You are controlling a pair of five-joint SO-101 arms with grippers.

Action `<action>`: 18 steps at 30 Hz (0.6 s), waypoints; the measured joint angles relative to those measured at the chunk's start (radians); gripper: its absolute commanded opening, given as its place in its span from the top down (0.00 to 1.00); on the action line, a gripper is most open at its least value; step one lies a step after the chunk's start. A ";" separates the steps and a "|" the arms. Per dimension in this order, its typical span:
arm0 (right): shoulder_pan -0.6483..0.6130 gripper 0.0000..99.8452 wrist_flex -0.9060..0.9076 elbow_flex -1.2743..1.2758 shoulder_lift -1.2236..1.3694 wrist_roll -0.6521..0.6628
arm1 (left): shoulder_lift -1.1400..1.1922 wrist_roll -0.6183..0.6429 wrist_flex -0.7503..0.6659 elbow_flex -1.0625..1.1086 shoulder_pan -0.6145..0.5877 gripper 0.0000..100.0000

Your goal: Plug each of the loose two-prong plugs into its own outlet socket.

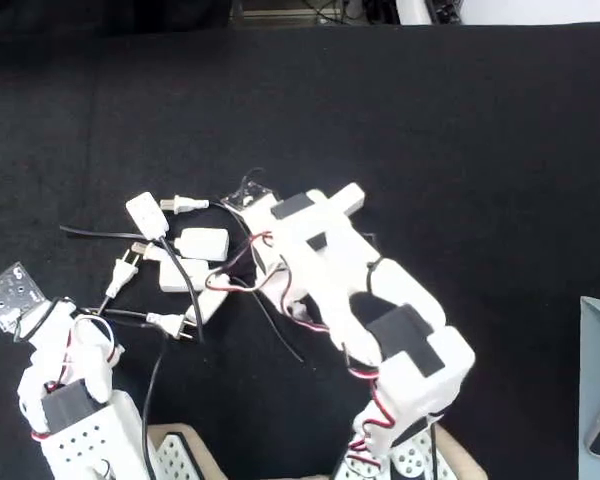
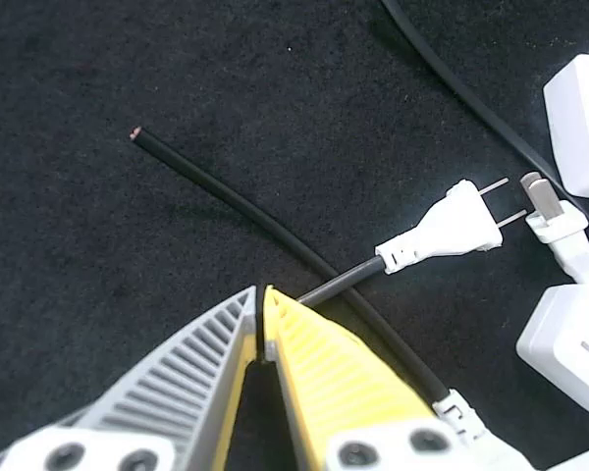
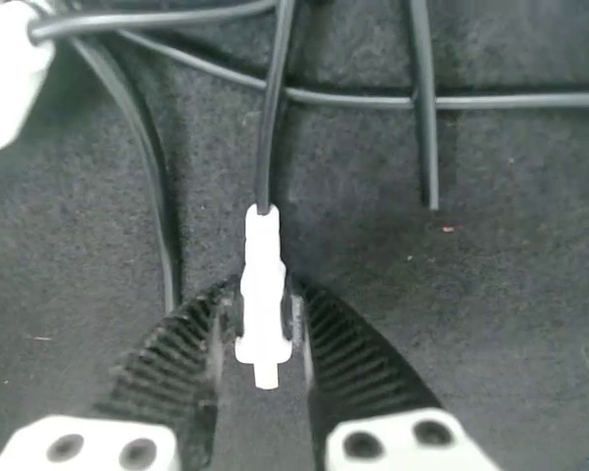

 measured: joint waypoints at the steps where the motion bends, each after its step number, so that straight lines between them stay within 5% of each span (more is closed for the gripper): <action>1: 0.000 0.99 0.012 -0.012 0.009 0.000 | 0.000 0.000 0.000 0.000 0.000 0.97; 10: 0.000 0.99 0.130 -0.046 -0.005 0.000 | 0.000 0.000 0.000 0.000 0.000 0.97; 18: 0.000 0.99 0.258 -0.046 -0.385 -0.058 | 0.000 0.000 0.000 -0.064 -0.003 0.97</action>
